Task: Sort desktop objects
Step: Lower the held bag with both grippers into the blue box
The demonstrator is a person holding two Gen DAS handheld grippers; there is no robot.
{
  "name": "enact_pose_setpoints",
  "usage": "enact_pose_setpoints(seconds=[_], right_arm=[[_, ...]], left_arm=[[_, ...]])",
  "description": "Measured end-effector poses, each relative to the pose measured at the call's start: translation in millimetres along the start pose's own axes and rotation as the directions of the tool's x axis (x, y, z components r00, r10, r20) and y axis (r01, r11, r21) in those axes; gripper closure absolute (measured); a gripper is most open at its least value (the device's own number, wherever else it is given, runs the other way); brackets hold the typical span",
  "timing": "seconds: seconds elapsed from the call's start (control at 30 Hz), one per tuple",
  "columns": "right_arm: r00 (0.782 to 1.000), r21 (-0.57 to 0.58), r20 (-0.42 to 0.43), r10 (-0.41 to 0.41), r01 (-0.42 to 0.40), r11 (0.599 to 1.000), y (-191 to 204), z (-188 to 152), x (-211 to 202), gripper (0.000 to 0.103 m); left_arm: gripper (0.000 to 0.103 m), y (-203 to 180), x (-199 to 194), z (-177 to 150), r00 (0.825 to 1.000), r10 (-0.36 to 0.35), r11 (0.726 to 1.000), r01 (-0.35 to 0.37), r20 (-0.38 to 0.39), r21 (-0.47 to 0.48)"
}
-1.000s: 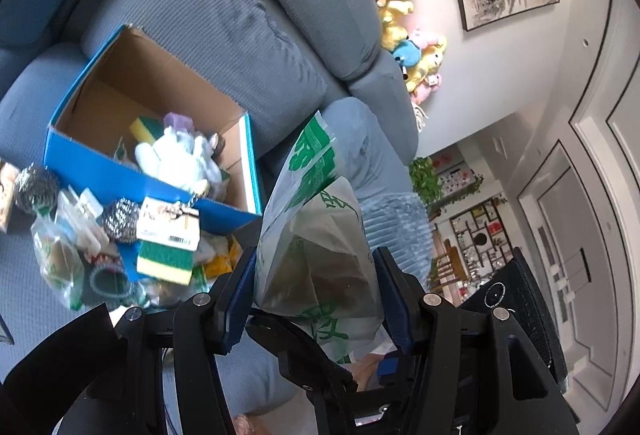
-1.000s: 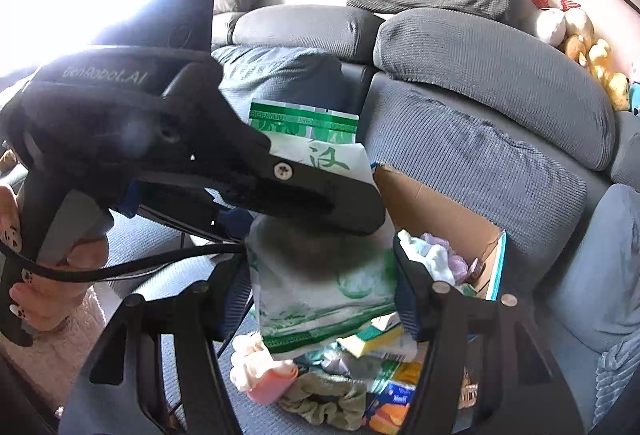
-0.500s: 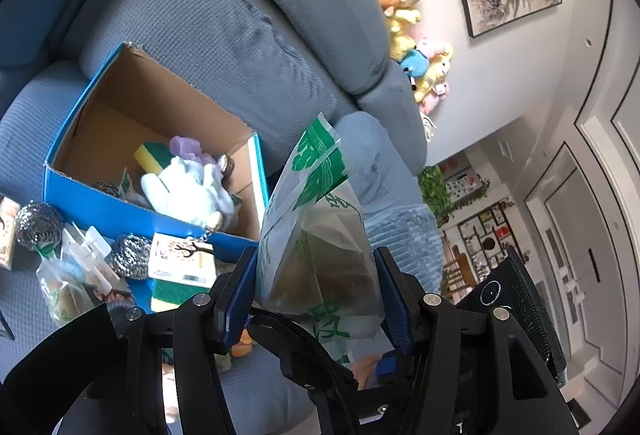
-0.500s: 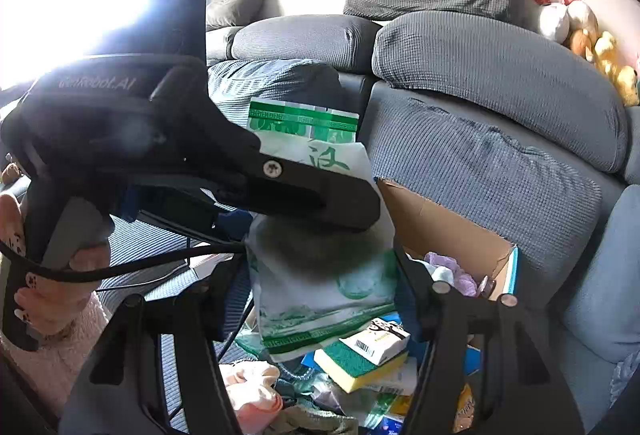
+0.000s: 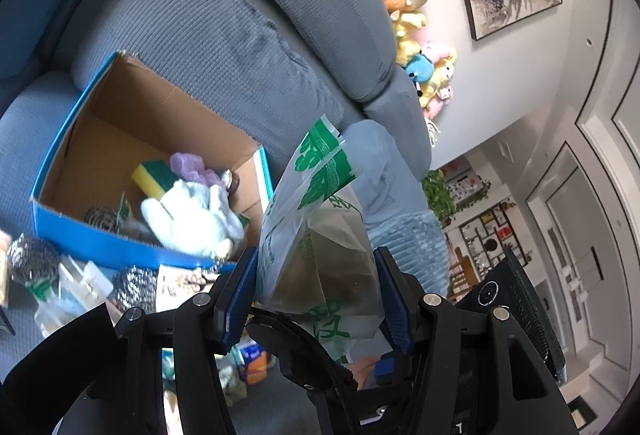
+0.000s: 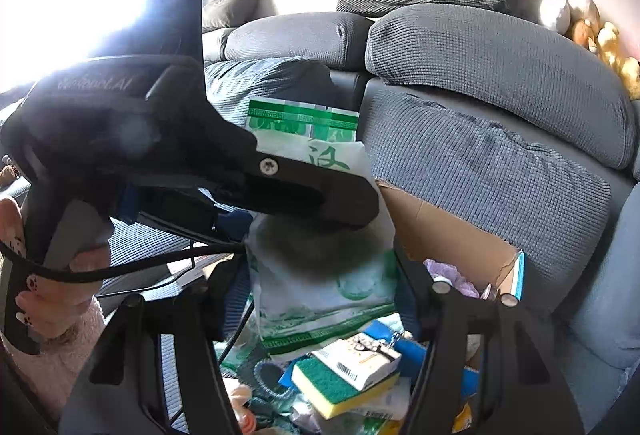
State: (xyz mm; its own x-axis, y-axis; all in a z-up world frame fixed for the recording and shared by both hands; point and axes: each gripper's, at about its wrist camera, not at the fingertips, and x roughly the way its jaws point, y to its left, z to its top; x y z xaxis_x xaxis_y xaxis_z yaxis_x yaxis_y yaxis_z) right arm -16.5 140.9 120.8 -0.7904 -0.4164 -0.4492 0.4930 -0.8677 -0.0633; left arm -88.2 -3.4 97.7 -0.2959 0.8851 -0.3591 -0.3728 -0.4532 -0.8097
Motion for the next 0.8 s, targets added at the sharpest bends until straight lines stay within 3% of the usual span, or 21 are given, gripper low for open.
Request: enact_pose_setpoints(seconds=[0.8], right_arm=[[0.999,0.047,0.013,-0.03,0.029,0.998,-56.1,-9.3,46.6,0.041]], left_arm=[[0.045,18.9,60.9,32.9,0.998,0.043,0.995,-0.047,0.044,0.089]])
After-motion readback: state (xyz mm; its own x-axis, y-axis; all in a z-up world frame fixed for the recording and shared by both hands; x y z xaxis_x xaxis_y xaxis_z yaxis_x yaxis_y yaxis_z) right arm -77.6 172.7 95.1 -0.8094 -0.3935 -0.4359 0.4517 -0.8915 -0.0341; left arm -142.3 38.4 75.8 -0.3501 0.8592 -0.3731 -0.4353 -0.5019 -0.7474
